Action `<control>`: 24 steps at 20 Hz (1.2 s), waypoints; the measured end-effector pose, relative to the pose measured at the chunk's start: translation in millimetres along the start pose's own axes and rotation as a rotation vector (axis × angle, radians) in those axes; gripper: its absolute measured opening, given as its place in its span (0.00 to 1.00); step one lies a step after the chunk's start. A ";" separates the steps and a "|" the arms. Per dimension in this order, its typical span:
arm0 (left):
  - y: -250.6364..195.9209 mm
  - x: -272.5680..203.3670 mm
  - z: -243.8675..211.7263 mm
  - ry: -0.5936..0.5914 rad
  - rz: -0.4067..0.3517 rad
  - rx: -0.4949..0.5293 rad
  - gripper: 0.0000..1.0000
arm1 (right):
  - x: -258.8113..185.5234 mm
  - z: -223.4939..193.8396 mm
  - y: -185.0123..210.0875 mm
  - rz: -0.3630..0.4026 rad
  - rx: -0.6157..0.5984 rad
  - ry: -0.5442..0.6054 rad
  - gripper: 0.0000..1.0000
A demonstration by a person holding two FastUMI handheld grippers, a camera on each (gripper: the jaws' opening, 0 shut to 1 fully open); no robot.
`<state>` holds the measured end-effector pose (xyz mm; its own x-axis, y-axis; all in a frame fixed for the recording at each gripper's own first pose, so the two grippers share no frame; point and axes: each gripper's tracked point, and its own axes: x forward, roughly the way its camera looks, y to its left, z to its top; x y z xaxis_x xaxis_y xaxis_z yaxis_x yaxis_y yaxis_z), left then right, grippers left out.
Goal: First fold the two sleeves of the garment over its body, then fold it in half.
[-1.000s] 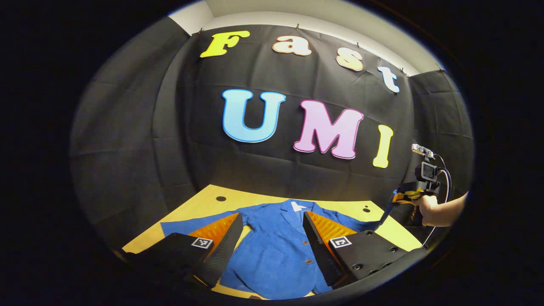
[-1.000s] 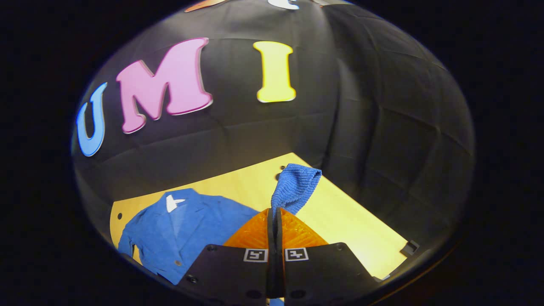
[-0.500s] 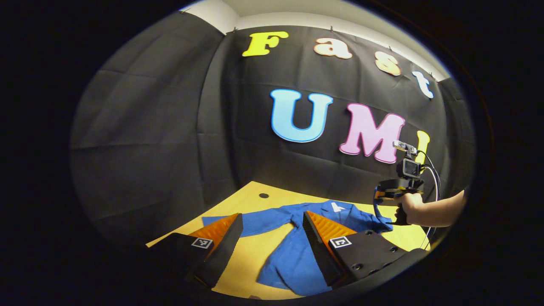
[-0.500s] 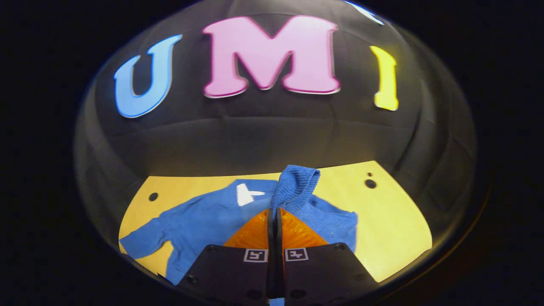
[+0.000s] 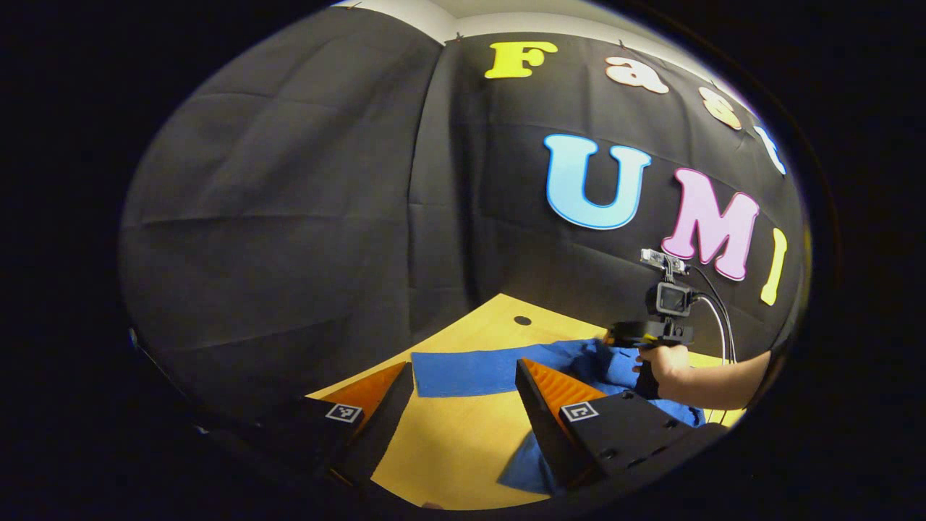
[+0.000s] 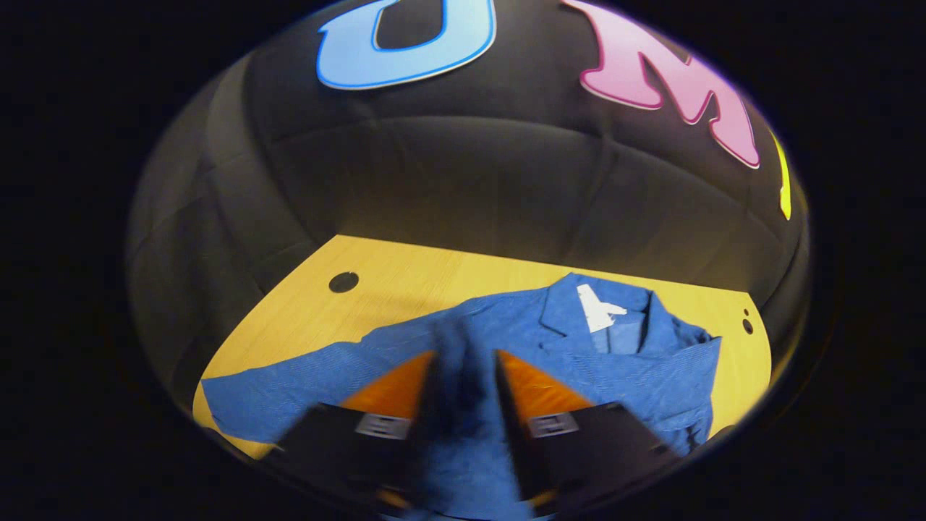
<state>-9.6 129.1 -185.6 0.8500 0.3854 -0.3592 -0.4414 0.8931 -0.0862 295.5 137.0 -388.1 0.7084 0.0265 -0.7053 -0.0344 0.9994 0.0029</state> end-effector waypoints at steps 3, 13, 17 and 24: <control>21.5 23.7 -8.6 -0.003 0.040 -0.028 0.82 | 0.0 -3.1 7.6 0.025 -0.051 -0.041 1.00; 53.8 150.4 -93.1 0.287 0.094 -0.058 0.84 | -105.1 43.4 -7.4 0.143 -0.074 -0.357 1.00; 52.7 186.1 -126.0 0.421 0.110 -0.051 0.84 | -144.4 54.8 -26.6 0.157 -0.074 -0.455 1.00; 37.0 208.6 -141.6 0.465 0.174 0.081 0.85 | -162.5 43.7 -64.7 0.166 -0.069 -0.472 1.00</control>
<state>110.6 209.8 -395.3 0.5393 0.4027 -0.7396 -0.5261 0.8469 0.0776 213.4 69.0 -242.7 0.9305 0.2078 -0.3016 -0.2087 0.9775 0.0298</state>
